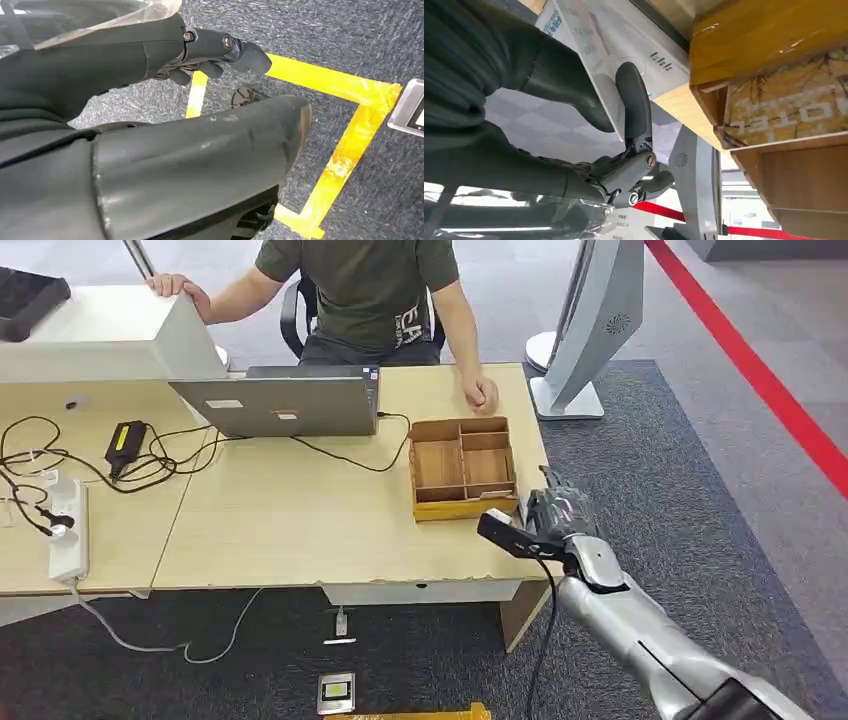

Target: Pass the card to the sensor for recognition and then transmit it.

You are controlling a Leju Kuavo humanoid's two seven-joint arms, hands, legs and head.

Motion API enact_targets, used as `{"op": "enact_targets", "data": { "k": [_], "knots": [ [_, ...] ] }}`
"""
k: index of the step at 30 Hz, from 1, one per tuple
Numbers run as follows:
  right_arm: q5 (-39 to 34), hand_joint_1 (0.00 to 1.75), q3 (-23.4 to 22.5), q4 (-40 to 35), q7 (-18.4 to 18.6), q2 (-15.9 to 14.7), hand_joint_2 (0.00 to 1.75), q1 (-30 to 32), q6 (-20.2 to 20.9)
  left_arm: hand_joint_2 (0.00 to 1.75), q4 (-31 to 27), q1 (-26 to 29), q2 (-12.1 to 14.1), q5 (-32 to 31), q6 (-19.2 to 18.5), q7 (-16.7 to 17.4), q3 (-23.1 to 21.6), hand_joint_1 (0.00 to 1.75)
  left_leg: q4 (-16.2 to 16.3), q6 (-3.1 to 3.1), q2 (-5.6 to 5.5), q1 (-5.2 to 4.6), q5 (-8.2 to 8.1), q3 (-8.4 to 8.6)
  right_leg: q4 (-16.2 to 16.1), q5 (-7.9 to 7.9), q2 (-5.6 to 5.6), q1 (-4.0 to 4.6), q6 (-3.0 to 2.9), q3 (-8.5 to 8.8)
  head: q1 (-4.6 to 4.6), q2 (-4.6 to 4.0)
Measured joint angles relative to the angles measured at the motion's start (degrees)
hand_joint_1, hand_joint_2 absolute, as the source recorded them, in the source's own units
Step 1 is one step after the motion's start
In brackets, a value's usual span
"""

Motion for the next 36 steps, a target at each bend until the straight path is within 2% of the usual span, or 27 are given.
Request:
{"op": "enact_targets", "data": {
  "k": [13, 23, 31, 36],
  "knots": [
    [-1.01, 1.75, -1.88, 2.1, -1.07, 0.61, 1.75, 0.43, -0.02, 0.0, 0.02, 0.01, 0.0, 0.35, 0.09, 0.07, 0.0, 0.0, 0.0, 0.0, -0.01, 0.0, 0.0, 0.0, 0.0, 0.0, 0.0, 0.0, 0.0, 0.0, 0.0, 0.0],
    [1.07, 1.75, -2.8, 2.47, -0.07, 1.14, 1.75, 0.3, 0.83, 0.0, 0.17, 0.01, 0.0, 0.59, 0.09, 0.09, 0.0, 0.0, 0.0, 0.0, 0.0, 0.0, 0.0, 0.0, 0.01, 0.01, 0.0, 0.0, -0.01, 0.01, 0.0, 0.0],
    [5.69, 1.75, -3.37, 2.18, 1.57, 1.42, 1.75, -1.43, 1.42, 0.0, 0.28, 0.02, 0.0, 0.61, 0.09, 0.07, 0.0, 0.0, 0.0, -0.01, 0.0, 0.0, 0.01, 0.0, 0.01, 0.01, 0.0, 0.0, -0.01, 0.01, 0.0, 0.0],
    [9.47, 1.75, -4.44, -0.9, 3.0, 0.59, 1.75, -3.83, 4.59, 0.0, 0.37, 0.02, 0.02, 0.37, 0.09, 0.26, 0.0, 0.0, 0.01, -0.02, 0.01, 0.0, 0.02, 0.01, 0.02, 0.02, 0.0, 0.0, -0.02, 0.0, 0.0, 0.0]
  ]
}}
